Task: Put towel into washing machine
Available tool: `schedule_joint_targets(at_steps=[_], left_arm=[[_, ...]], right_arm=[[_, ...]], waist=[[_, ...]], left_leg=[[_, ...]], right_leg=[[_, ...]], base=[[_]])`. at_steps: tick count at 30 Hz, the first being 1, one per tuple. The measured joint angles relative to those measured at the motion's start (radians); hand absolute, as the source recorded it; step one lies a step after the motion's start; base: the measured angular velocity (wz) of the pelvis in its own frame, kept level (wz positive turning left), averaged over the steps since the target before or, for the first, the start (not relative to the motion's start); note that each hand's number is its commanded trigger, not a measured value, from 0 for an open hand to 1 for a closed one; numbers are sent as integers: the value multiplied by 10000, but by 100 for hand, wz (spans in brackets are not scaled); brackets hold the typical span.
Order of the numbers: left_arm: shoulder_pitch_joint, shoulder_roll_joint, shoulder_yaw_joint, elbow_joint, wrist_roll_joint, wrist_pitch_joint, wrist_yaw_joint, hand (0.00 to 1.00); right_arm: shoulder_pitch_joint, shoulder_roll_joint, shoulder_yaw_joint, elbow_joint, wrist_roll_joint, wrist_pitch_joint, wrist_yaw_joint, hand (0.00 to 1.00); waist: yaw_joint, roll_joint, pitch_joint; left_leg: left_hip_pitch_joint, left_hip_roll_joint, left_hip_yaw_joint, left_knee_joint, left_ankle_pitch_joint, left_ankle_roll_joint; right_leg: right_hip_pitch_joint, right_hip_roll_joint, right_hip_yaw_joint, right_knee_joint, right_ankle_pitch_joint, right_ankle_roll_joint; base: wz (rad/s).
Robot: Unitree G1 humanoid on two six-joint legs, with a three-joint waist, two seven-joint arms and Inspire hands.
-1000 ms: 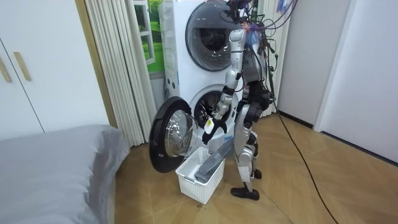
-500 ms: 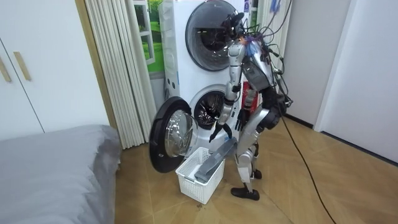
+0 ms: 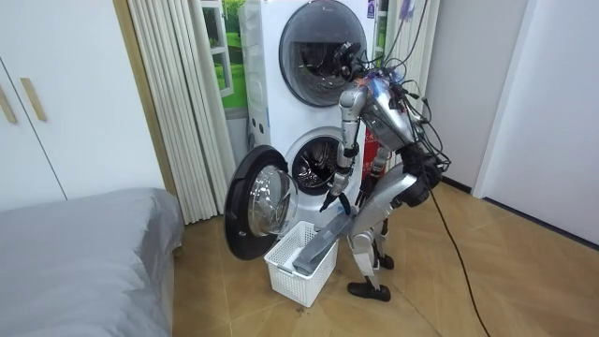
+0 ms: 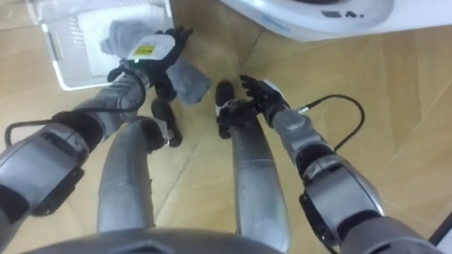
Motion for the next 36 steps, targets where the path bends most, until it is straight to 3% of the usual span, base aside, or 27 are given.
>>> schedule_joint_targets(at_steps=[5,11,13,14,16,17,25,36], left_arm=[[-55,1,-742,-37,30,-7,-45,0],[-142,35,-780,78,19,-10,-191,0],[-140,66,-928,241,2,-10,-376,24],[-113,86,-1021,293,-56,-12,-550,51],[-129,91,-1171,310,-173,-16,-857,70],[-136,92,-1179,317,-211,-19,-957,100],[-194,781,-2194,311,-749,-28,-2432,100],[-217,776,-2917,235,-751,231,-4313,100]], right_arm=[[-41,25,265,-285,216,-122,32,0],[-296,60,288,-283,141,-213,105,0],[-331,142,290,-257,142,-213,104,0],[-353,187,290,-259,143,-236,111,0],[-398,194,289,-255,146,-319,110,0],[-425,194,298,-247,151,-326,110,0],[-696,312,378,-242,405,-444,91,0],[-890,595,463,386,583,-448,188,0]], waist=[[-373,-1,-1],[-577,-10,-6],[-662,-33,-3],[-763,-35,-3],[-835,-45,-3],[-859,-52,1],[-1249,-131,-5],[-1240,-155,-18]], left_leg=[[-552,167,-31,501,-165,33],[-1091,281,-22,735,-185,41],[-1144,338,-25,801,-215,7],[-1143,339,-23,797,-220,-1],[-1153,335,-27,793,-228,-13],[-1156,333,-25,796,-232,-18],[-1301,331,-20,706,-248,-53],[-1081,324,0,442,-236,-67]], right_leg=[[-495,53,-7,375,-76,-24],[-1044,150,4,596,-84,-74],[-1082,161,-5,628,-93,-94],[-1086,138,-25,650,-117,-116],[-1121,113,-27,687,-145,-141],[-1133,104,-25,709,-158,-149],[-1306,82,-50,683,-214,-192],[-1058,41,-147,400,-248,-178]], base=[[-6],[-2],[-3],[0],[0],[0],[0],[0]])
